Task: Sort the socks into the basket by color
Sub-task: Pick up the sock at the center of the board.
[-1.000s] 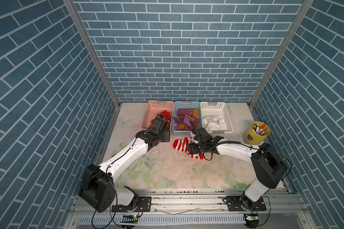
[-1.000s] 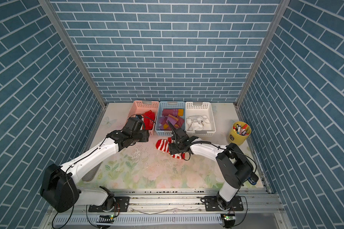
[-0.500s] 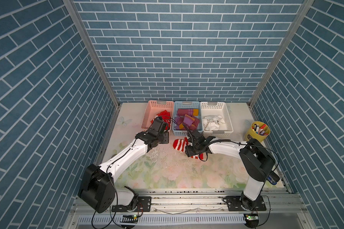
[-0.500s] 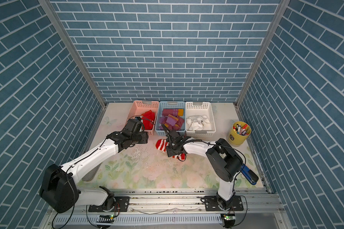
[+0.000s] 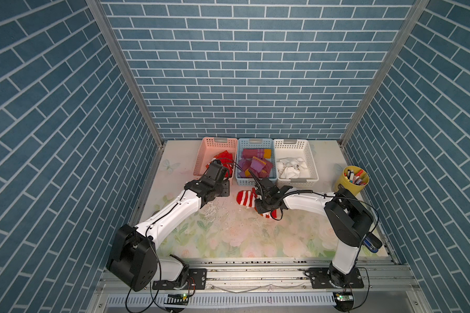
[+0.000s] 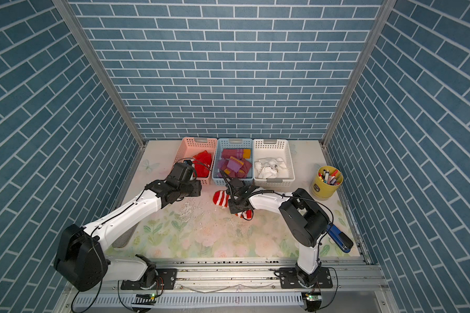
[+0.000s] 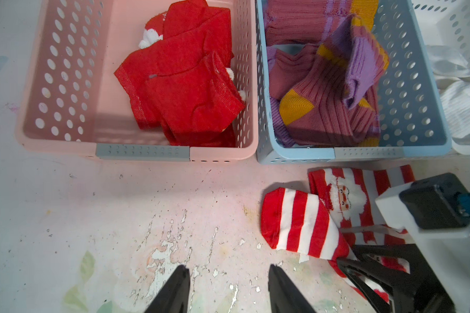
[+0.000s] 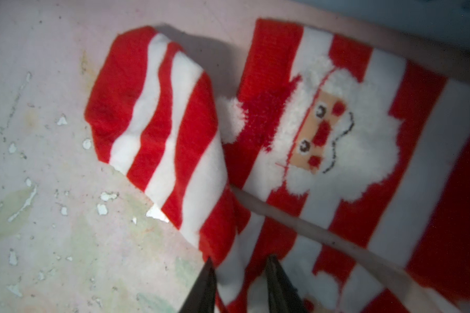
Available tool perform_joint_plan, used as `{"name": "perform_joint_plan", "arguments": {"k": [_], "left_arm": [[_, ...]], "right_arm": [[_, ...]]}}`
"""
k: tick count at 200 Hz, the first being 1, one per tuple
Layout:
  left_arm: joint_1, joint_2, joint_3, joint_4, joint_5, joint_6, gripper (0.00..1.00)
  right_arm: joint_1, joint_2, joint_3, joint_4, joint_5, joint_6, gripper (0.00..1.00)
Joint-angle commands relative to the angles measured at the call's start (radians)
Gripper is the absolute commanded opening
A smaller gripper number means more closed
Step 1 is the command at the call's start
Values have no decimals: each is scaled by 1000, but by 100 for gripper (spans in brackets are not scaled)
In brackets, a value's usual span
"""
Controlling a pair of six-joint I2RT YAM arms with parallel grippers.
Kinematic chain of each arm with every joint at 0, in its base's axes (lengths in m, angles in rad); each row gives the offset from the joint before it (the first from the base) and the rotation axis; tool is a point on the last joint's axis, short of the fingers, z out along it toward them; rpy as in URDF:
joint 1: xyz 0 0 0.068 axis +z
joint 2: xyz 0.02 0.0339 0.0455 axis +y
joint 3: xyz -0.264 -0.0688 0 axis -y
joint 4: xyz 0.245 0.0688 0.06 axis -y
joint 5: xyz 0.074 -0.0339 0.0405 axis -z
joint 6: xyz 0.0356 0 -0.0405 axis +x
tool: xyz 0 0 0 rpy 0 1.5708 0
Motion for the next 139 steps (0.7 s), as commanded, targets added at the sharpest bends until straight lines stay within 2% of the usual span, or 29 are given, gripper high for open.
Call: {"name": "perform_joint_plan", "arguments": {"k": [1,32,61,139], "left_arm": [[8,-37,-16,-21,-4,-2,53],[13,-70,-37,-24,-15,-6,53],[16,-91,-47,-33,-20,-7,53],[22,-142,-77,-50,-36,-18,53]], "right_arm": [[8,-7,12,-18,-17,6,20],[9,-30,18,-26,-25,-8,6],[9,-51,34,-35,-37,-17,0],[8,-152,119,-106,-54,-61,0]]}}
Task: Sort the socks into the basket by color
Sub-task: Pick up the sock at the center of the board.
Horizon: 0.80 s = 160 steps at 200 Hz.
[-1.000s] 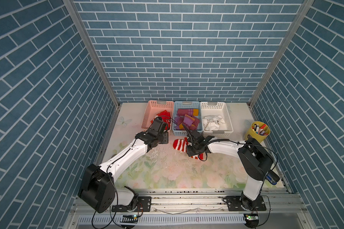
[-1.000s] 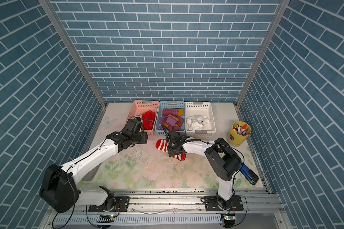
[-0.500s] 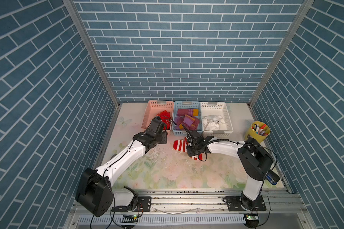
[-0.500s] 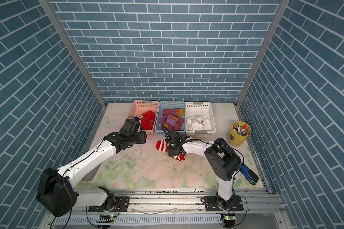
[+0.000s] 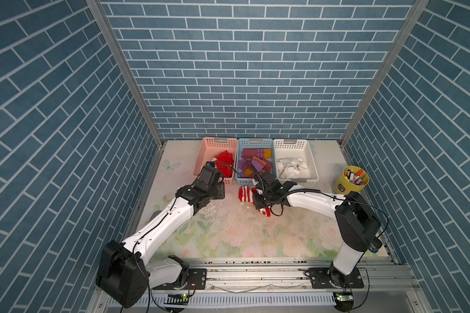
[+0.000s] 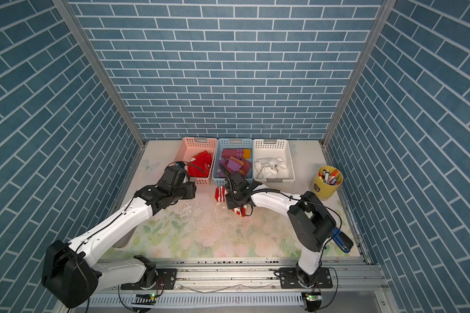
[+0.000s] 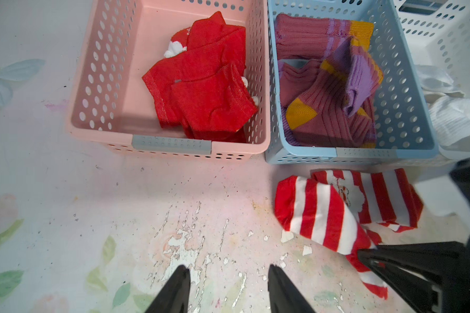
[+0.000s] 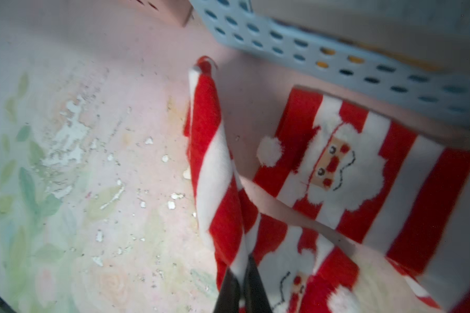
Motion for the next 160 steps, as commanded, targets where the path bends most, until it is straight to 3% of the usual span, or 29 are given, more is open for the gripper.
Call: {"name": "perform_joint_plan", "arguments": {"k": [1,82,160], "left_arm": [[7,-16,-15,-27,-17,-7,53],[9,-50,-20,-47,-7,-22,53],[9,-112,-47,-83,-21,-36,54]], "right_arm": [[6,-62,41,-51,-6,-30,0],[6,-69,174,-72,-17,-74,0],[7,139,525,-110,-78,-148,0]]}}
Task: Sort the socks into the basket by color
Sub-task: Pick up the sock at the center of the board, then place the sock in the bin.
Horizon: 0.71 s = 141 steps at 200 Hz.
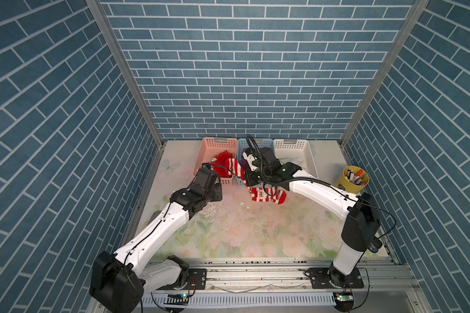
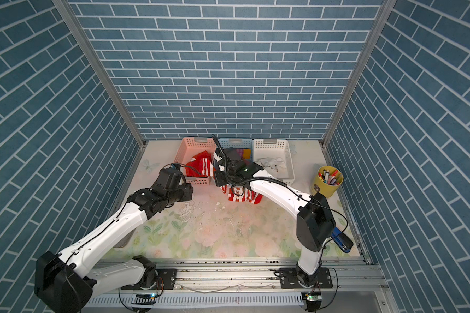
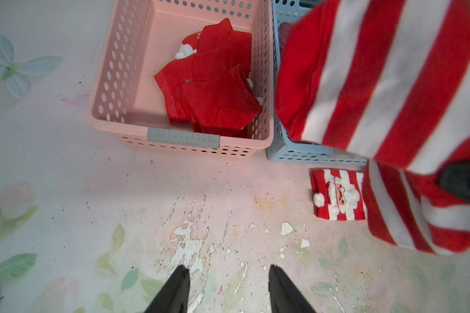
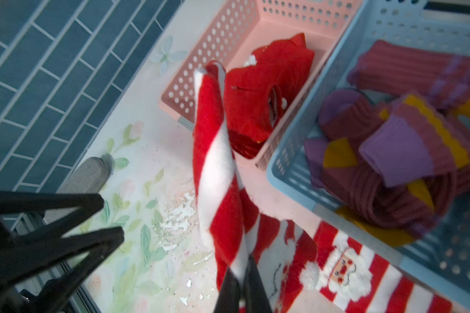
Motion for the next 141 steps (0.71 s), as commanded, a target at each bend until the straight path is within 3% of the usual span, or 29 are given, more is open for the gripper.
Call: {"name": "perform_joint_plan", "arguments": {"k": [1,113,141], "left_arm": [[7,-29,-23,-41,-14,-12,54],[8,-112,-68,-86,-80,-6,54],[8,-129,-79,-86,-80,-6,55]], "right_arm": [[6,79,113,-32,-38,-49,0],[4,568,880,-215,-74,-48,0],[-3,666,1008,-217,-79,-12,0]]}}
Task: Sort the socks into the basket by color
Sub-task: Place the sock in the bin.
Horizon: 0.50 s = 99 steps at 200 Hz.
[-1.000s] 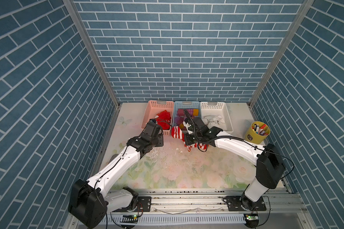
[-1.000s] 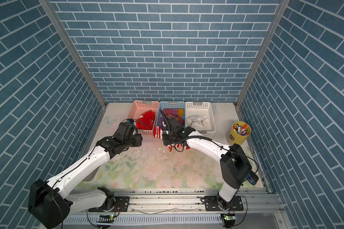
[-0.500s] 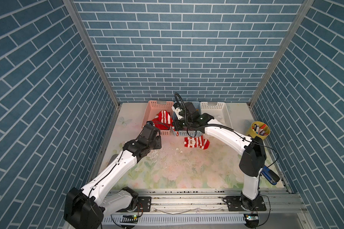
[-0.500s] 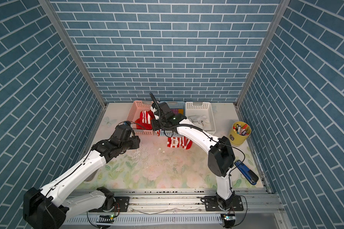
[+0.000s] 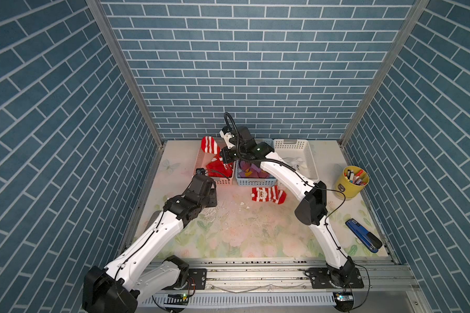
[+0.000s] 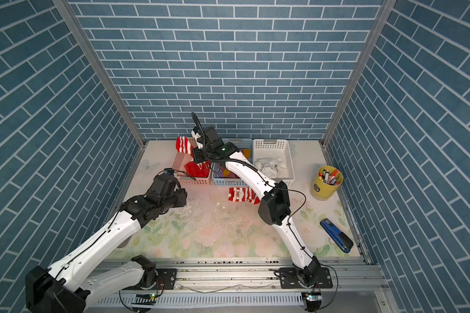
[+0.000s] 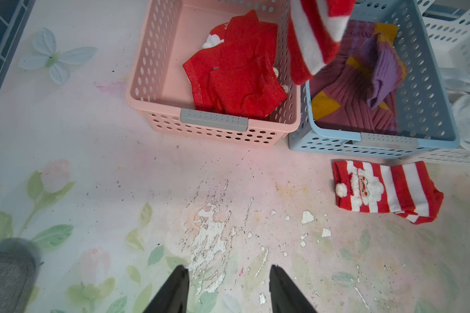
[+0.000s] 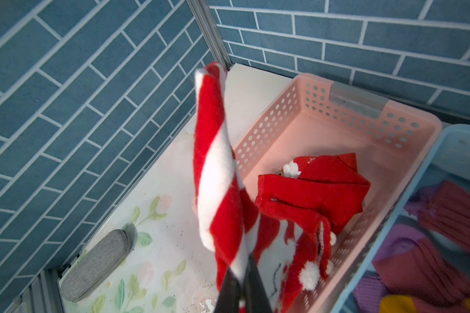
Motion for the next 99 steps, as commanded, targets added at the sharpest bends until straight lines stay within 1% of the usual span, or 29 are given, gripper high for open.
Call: {"name": "perform_joint_plan", "arguments": {"k": [1,54,99], "left_arm": [[5,-24,-17,-26,-22,1,55],[7,-45,-31,-35,-17,-2,55],[7,-46,-31,-40,-19,-2,57]], "right_arm": [[-3,71,91,-41,-13,27,0],[-18,152,118,55,-12,96,0],[-31,187,147,69,43,127,0]]}}
